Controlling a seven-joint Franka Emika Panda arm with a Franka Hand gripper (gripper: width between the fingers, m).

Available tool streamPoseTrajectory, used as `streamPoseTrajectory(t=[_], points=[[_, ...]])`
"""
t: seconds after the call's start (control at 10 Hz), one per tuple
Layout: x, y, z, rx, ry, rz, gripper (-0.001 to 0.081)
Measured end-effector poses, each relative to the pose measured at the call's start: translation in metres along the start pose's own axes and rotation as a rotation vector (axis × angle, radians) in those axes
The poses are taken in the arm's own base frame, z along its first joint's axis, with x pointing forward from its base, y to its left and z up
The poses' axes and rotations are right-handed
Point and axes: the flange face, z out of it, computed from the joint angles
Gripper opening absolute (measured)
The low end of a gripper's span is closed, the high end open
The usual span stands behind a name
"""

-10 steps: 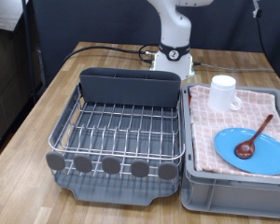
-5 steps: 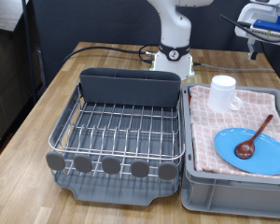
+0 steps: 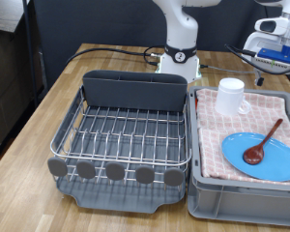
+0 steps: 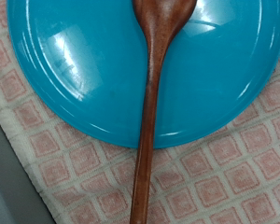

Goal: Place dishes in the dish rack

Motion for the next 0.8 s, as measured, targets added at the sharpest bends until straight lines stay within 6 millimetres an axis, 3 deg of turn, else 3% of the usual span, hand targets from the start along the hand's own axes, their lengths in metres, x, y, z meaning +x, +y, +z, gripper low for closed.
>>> streamPoseTrajectory(t=[0.4, 0.6, 0.8], points=[[-0.004, -0.002, 0.021, 0.007, -0.028, 0.048, 0.0803], [-0.005, -0.001, 0.026, -0.038, 0.033, -0.003, 0.0803], [-0.011, -0.004, 0.043, -0.038, 0.086, -0.012, 0.0803]])
